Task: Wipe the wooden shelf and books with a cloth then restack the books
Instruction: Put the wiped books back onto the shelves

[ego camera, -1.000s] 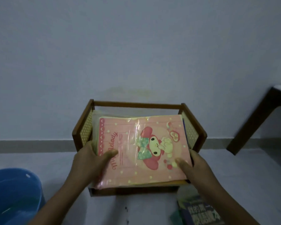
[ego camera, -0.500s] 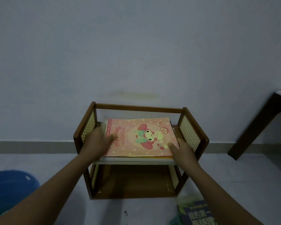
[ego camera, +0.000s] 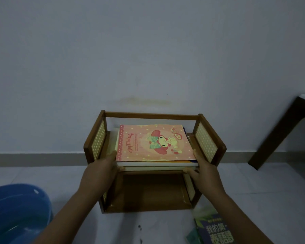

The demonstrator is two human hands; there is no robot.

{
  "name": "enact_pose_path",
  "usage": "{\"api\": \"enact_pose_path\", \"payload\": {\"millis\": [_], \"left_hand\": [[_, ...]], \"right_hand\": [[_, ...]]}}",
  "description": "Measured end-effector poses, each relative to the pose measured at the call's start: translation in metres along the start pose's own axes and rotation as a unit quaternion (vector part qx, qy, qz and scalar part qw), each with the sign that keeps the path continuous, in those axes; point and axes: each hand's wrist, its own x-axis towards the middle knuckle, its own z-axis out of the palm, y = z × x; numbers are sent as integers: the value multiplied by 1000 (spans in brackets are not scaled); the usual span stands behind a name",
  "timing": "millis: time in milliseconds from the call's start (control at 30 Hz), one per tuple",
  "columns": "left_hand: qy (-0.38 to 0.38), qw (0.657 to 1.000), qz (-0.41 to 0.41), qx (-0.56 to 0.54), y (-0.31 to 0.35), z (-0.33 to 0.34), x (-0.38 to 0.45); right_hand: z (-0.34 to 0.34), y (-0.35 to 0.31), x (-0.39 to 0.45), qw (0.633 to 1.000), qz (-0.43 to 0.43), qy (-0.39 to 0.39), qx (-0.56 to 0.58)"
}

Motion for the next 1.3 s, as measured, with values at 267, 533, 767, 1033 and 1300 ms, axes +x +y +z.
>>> {"api": "enact_pose_path", "payload": {"millis": [267,533,767,1033,1300], "left_hand": [[-37,998,-42,-26,1,-1,8],[31,996,-76,-30,6,4,1],[36,995,-82,-46,8,6,-7],[59,949,-150,-270,93,57,-103],[-435,819,-221,-301,191,221,-124]], "right_hand": [[-6,-3,0,997,19,-12,79],[0,-4,-6,996,39,57,58],[-4,-7,-8,997,25,41,53],[-29,78,-83,993,94,73,5],[-63,220,-148,943,321,-86,-36]]}}
